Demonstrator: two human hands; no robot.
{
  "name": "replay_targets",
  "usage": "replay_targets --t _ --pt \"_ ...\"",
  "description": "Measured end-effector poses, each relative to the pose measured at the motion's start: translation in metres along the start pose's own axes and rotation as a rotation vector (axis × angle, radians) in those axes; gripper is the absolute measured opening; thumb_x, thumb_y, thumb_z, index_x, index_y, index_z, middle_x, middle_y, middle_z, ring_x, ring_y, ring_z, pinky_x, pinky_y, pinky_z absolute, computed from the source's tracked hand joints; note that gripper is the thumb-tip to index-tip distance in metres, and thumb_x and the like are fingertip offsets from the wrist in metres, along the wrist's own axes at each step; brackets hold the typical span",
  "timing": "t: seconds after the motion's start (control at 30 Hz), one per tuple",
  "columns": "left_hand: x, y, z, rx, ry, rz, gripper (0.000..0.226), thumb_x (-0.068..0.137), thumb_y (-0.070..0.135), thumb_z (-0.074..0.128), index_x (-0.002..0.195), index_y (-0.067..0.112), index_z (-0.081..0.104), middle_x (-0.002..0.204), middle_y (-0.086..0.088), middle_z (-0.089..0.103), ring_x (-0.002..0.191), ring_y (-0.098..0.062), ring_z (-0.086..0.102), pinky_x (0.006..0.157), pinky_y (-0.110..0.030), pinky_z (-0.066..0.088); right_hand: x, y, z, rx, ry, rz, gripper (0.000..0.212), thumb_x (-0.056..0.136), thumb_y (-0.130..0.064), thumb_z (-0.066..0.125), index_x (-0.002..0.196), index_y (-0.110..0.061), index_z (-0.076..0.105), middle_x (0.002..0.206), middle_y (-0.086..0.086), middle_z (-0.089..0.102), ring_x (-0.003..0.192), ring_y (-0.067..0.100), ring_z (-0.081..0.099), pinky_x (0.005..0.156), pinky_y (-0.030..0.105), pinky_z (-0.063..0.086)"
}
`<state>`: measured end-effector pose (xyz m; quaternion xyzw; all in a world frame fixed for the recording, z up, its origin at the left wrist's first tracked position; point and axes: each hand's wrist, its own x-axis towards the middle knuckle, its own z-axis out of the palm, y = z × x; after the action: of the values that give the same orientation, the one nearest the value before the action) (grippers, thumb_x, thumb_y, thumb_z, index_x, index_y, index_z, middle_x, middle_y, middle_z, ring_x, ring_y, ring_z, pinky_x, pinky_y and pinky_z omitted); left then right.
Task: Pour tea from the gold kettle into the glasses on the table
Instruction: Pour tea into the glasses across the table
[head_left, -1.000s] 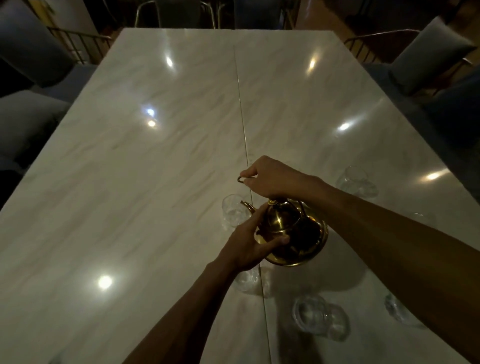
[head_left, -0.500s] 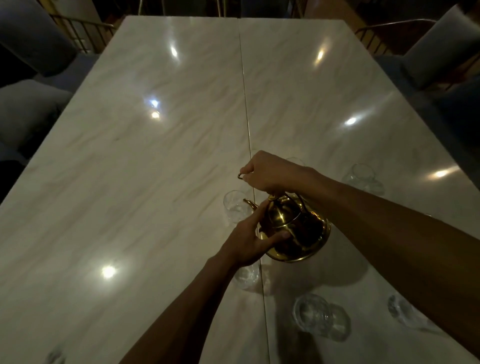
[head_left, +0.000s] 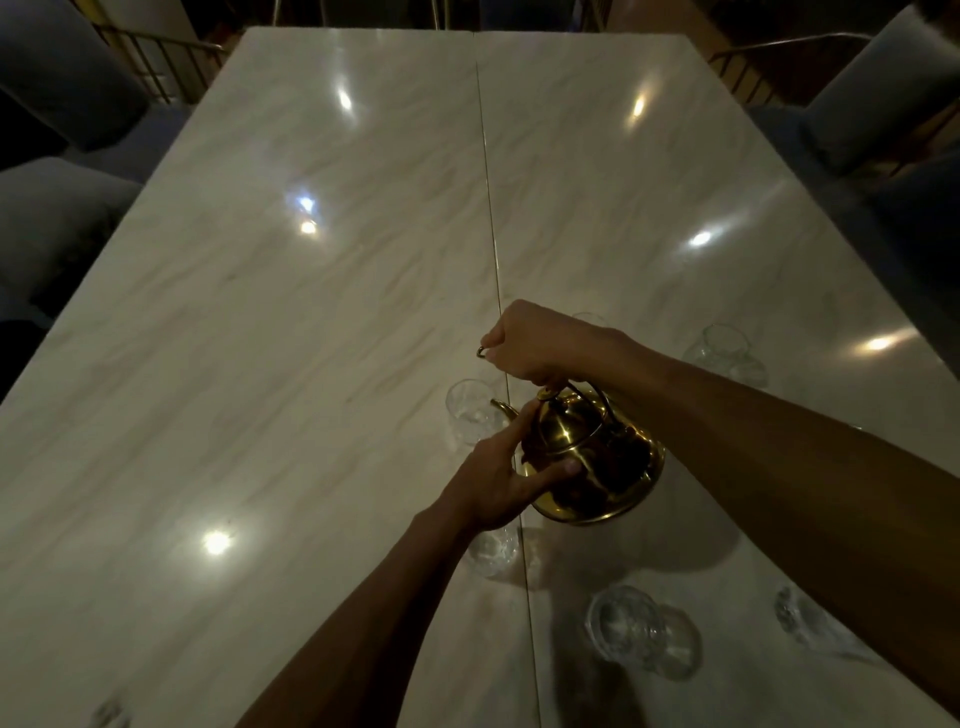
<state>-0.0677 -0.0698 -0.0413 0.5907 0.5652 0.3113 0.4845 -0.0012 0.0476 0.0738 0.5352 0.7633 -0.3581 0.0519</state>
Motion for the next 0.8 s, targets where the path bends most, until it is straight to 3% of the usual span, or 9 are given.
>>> replay_targets --t 0.2,0.4,0.5,0.8 --pt "0.0 0.0 -0.003 0.004 0.001 0.001 0.07 0.09 0.047 0.067 0.141 0.056 0.02 0.149 0.007 0.05 0.123 0.001 0.041 0.085 -0.005 0.032 0.008 -0.003 0.002 0.002 -0.001 0.02 0.032 0.096 -0.014 0.052 0.12 0.001 0.066 0.087 0.019 0.07 0.051 0.019 0.053 0.042 0.021 0.042" --pt "0.0 -0.002 -0.008 -0.007 -0.011 -0.008 0.077 0.09 0.049 0.067 0.155 0.043 0.026 0.149 0.004 0.051 0.134 -0.014 0.048 0.102 -0.031 0.042 0.012 -0.005 0.003 -0.006 -0.001 0.016 0.033 0.096 -0.016 0.052 0.121 0.001 0.066 0.081 0.019 0.066 0.048 0.018 0.05 0.04 0.02 0.04" --pt "0.0 0.0 -0.008 0.011 -0.012 -0.015 0.074 0.091 0.048 0.066 0.15 0.05 0.021 0.151 0.004 0.05 0.133 -0.012 0.045 0.099 -0.028 0.039 0.013 -0.005 0.003 -0.019 0.0 0.011 0.032 0.097 -0.015 0.052 0.121 0.001 0.066 0.084 0.019 0.068 0.048 0.017 0.051 0.038 0.018 0.04" --pt "0.001 -0.005 -0.007 -0.003 -0.021 -0.024 0.078 0.089 0.054 0.067 0.155 0.044 0.026 0.148 0.005 0.053 0.136 -0.017 0.048 0.108 -0.034 0.041 0.019 -0.005 0.004 -0.033 -0.01 0.031 0.032 0.094 -0.013 0.052 0.118 0.0 0.068 0.094 0.022 0.072 0.056 0.022 0.056 0.045 0.023 0.045"
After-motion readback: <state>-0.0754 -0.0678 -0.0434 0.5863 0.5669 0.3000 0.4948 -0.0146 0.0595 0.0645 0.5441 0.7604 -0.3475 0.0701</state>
